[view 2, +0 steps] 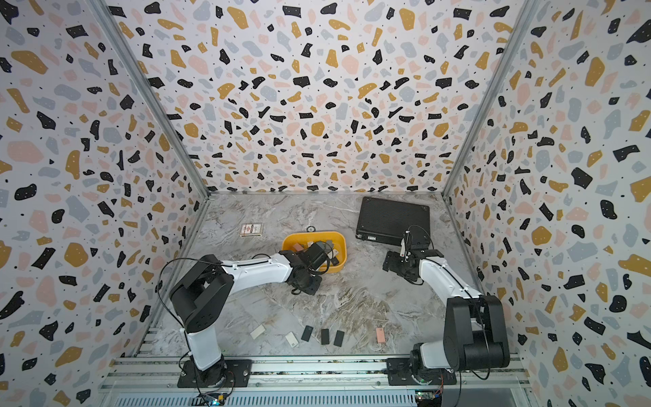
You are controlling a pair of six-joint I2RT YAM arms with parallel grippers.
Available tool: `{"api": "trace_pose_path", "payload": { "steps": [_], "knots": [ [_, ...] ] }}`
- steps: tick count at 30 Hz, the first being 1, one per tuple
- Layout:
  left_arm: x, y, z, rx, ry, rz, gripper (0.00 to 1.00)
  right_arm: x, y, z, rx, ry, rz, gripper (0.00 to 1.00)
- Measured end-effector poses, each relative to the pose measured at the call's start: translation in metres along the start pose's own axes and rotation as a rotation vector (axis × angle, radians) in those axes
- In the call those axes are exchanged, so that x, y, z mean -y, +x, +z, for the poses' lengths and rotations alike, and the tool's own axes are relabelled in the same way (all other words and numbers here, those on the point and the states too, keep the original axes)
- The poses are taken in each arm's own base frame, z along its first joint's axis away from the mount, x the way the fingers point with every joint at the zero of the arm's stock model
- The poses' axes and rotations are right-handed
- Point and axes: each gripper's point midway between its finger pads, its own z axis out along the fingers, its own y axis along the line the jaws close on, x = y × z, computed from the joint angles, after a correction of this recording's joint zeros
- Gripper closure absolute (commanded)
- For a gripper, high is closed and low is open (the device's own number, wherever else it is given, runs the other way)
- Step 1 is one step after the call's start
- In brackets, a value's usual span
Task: Put the eraser in the storage box
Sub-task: Pick up the eraser from the center of the board.
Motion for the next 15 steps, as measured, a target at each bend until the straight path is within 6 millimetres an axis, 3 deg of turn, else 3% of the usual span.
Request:
{"api": "trace_pose_path", "payload": {
  "steps": [5,8,15],
  "knots": [
    [-0.004,0.004,-0.007,-0.005,-0.012,0.002,0.73,0.0,0.0,0.0,0.0,0.0,0.0,0.2],
    [-0.007,0.002,-0.022,0.017,-0.022,0.003,0.73,0.0,0.0,0.0,0.001,-0.001,0.0,0.2],
    [-0.013,-0.021,-0.081,0.142,-0.022,0.009,0.72,-0.001,-0.001,-0.002,0.006,-0.002,-0.001,0.2]
  ]
}}
